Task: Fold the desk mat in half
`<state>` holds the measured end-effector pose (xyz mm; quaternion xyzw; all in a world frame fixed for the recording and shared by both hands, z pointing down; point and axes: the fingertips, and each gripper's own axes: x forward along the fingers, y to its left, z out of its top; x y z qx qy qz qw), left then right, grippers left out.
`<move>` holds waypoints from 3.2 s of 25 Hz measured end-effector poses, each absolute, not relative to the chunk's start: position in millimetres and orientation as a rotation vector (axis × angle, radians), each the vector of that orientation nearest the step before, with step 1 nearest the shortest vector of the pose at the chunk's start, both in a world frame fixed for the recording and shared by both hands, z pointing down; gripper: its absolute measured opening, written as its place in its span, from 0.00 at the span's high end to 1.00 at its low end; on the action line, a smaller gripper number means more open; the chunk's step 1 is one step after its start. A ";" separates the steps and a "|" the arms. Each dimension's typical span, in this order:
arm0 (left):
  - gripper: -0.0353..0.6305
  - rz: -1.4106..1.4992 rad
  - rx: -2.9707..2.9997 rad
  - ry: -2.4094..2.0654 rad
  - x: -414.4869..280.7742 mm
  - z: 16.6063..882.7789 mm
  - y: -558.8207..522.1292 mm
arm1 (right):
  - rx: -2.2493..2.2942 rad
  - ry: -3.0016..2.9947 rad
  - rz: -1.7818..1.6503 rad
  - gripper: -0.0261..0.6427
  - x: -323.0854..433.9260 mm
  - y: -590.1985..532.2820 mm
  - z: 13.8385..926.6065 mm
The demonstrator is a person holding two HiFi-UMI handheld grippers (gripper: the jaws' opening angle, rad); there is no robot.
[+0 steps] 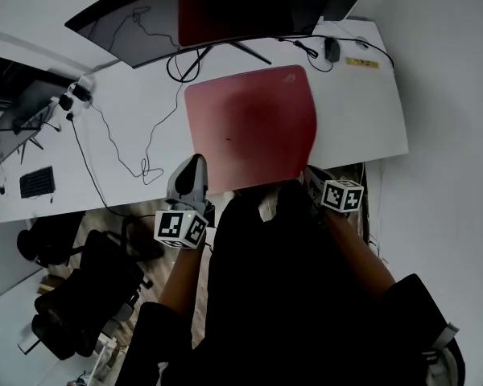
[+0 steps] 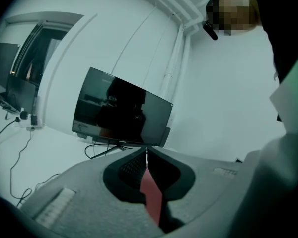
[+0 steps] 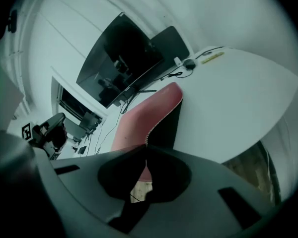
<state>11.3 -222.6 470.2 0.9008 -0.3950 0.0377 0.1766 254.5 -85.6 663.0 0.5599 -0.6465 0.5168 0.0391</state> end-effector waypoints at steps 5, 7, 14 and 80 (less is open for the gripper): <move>0.91 0.072 2.513 -1.189 -52.8 472.0 -234.4 | 1.696 -2.012 1.435 0.94 221.9 -97.6 648.6; 0.91 0.034 2.513 -1.192 -66.9 468.9 -235.0 | 1.678 -2.037 1.431 0.95 208.7 -99.9 645.4; 0.91 -0.054 2.521 -1.163 -91.8 460.9 -232.7 | 1.661 -2.079 1.382 0.95 171.5 -114.0 633.2; 0.91 -0.097 2.270 -1.401 -270.2 501.1 -171.7 | 0.947 -2.149 1.185 0.94 -89.8 -129.2 699.8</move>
